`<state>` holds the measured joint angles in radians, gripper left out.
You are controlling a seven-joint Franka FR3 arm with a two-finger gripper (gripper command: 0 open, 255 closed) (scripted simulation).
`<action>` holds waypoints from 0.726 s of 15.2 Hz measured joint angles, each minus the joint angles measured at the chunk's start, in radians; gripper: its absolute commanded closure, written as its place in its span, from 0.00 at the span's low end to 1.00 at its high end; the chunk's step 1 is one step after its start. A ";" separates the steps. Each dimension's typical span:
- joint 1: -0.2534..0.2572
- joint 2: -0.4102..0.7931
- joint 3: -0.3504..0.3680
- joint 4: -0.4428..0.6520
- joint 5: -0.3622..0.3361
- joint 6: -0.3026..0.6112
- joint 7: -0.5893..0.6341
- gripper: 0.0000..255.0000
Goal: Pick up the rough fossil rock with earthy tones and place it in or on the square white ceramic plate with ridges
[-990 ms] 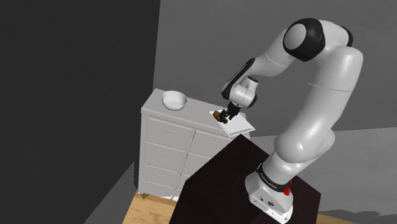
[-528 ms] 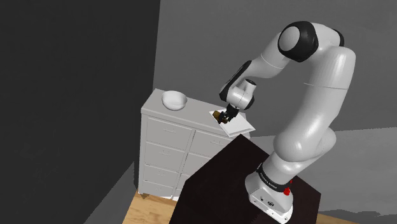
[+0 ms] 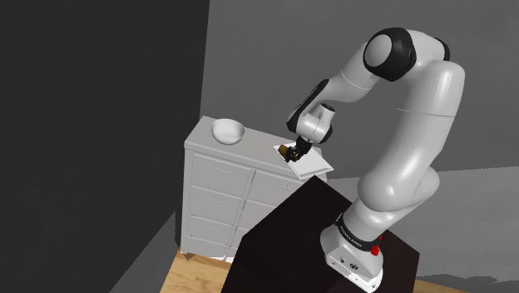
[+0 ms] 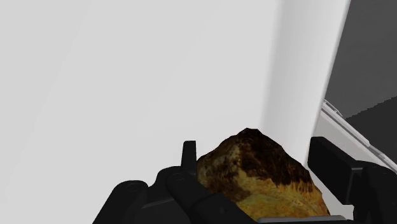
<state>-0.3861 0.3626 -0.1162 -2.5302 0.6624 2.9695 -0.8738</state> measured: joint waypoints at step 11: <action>0.069 -0.078 -0.084 -0.027 -0.089 -0.054 0.080 1.00</action>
<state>-0.3173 0.2844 -0.2001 -2.5575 0.5729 2.9154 -0.7934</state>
